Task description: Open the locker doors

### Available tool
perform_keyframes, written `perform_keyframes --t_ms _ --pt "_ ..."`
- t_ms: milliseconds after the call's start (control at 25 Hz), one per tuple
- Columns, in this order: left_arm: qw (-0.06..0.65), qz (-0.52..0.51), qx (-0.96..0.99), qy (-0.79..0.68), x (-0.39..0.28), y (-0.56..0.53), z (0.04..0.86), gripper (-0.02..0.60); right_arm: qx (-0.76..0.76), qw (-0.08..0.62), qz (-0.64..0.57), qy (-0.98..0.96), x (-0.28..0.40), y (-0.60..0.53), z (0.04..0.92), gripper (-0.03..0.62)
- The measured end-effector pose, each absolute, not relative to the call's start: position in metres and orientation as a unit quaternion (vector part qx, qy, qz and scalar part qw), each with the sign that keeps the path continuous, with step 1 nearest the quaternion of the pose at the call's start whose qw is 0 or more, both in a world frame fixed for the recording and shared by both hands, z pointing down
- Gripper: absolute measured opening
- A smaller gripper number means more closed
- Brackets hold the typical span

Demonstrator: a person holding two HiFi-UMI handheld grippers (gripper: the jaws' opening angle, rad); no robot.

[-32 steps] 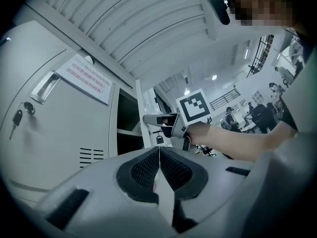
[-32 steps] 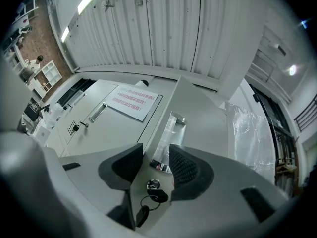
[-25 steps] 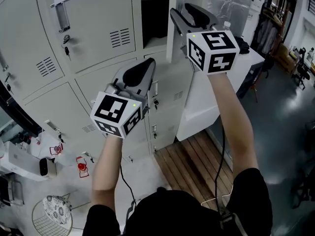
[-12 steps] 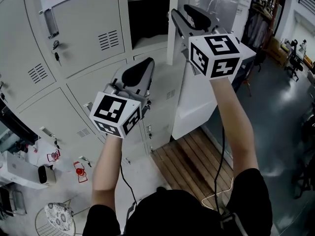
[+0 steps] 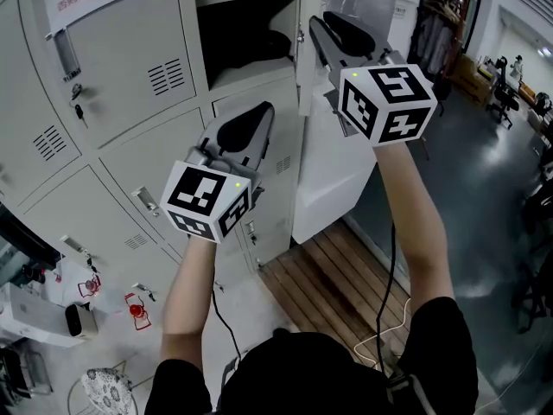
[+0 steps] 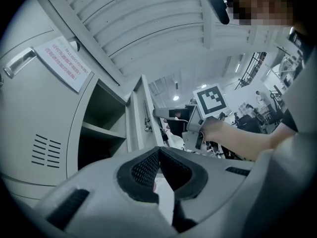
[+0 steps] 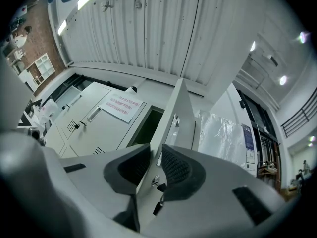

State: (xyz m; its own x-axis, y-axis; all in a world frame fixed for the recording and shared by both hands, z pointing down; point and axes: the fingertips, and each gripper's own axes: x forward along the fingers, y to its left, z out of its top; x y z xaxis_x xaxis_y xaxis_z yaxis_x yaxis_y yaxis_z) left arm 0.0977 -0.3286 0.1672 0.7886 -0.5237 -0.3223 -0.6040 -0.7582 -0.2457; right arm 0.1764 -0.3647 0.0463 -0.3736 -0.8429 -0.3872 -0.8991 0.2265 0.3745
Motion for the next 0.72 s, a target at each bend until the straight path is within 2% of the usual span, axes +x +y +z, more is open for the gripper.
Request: perform_keyframes --t_ms 720 --pt "0.169 0.120 -0.942 0.263 0.148 -0.319 0.168 0.018 -0.567 0.063 0.230 0.788 0.242 -0.355 0.047 0.054"
